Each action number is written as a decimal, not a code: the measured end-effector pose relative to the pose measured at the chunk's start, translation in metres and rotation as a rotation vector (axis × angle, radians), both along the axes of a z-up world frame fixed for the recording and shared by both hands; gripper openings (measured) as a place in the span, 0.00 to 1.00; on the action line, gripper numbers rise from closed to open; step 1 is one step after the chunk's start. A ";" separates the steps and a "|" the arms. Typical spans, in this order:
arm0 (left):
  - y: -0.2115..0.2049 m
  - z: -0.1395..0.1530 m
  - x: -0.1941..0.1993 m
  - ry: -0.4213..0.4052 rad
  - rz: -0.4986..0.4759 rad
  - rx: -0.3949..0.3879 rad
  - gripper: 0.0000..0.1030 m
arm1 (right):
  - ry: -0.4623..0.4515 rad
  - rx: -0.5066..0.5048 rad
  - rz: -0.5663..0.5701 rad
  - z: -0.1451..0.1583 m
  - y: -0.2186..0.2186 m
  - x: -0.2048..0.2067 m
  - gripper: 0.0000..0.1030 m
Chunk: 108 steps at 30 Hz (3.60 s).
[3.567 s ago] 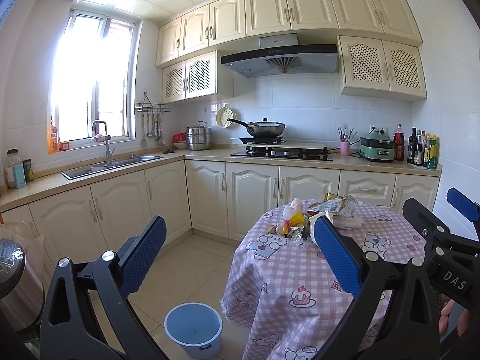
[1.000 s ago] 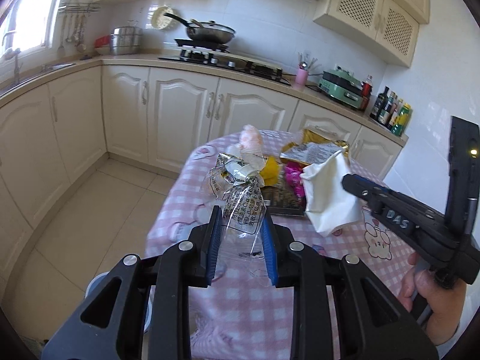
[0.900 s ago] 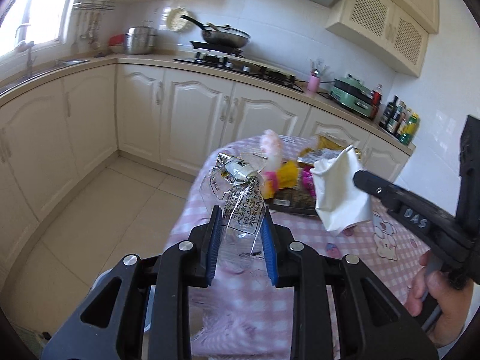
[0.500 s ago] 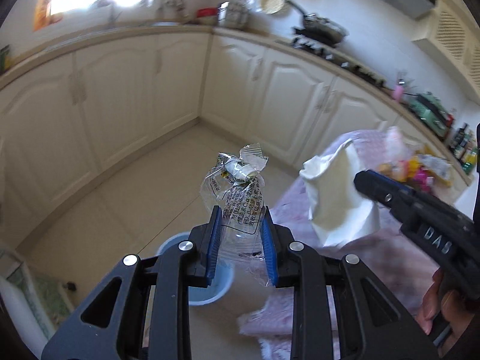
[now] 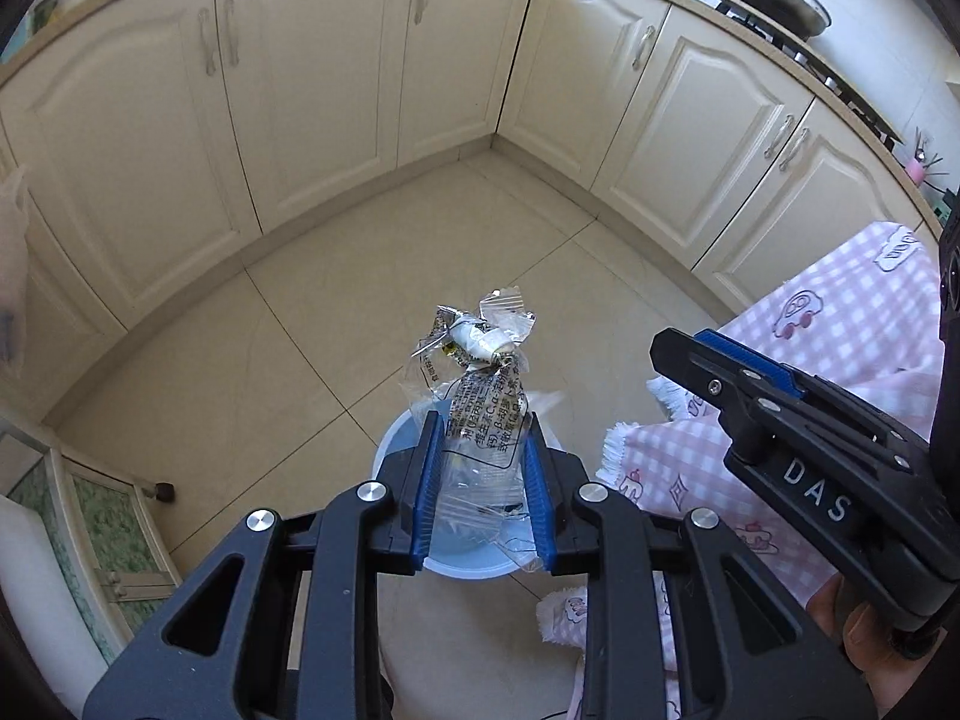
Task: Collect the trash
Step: 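Carry both items over the blue bucket and open both tools to drop them, then return to the table and grasp the dark snack wrapper with the right tool, then grasp the yellow-pink candy wrapper with the left tool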
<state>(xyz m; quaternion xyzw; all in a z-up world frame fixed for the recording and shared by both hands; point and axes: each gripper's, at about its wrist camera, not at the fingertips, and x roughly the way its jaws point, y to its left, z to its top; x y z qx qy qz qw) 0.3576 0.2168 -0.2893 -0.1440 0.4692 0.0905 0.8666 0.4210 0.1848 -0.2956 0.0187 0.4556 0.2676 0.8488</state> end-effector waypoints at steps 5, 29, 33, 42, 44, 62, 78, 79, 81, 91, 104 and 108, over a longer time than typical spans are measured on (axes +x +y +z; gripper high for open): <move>0.000 -0.014 0.010 0.011 -0.012 -0.001 0.24 | -0.036 -0.046 -0.036 -0.003 -0.003 0.003 0.32; -0.044 0.100 -0.034 -0.219 -0.079 0.058 0.56 | -0.275 -0.018 -0.236 0.100 -0.105 -0.046 0.45; -0.076 0.129 -0.048 -0.284 -0.137 0.054 0.58 | -0.319 -0.007 -0.291 0.127 -0.137 -0.068 0.46; -0.179 0.164 -0.051 -0.359 -0.341 0.075 0.66 | -0.381 -0.039 -0.518 0.163 -0.265 -0.115 0.53; -0.199 0.167 -0.048 -0.358 -0.378 0.079 0.66 | -0.372 -0.061 -0.579 0.161 -0.296 -0.122 0.54; -0.289 0.154 -0.002 -0.302 -0.546 0.113 0.67 | -0.044 -0.024 -0.683 0.092 -0.415 -0.075 0.59; -0.333 0.137 0.046 -0.258 -0.637 0.172 0.35 | -0.081 0.038 -0.646 0.097 -0.418 -0.078 0.10; -0.333 0.138 0.046 -0.257 -0.645 0.164 0.34 | -0.085 0.040 -0.647 0.098 -0.419 -0.080 0.10; -0.334 0.140 0.042 -0.263 -0.655 0.176 0.32 | -0.096 0.043 -0.651 0.100 -0.421 -0.083 0.09; -0.323 0.165 0.012 -0.318 -0.679 0.072 0.19 | -0.156 0.045 -0.672 0.116 -0.418 -0.109 0.09; -0.258 0.198 -0.045 -0.408 -0.583 -0.014 0.19 | -0.286 0.055 -0.557 0.175 -0.354 -0.139 0.09; -0.214 0.197 -0.058 -0.415 -0.502 -0.012 0.19 | -0.303 0.069 -0.464 0.185 -0.306 -0.134 0.09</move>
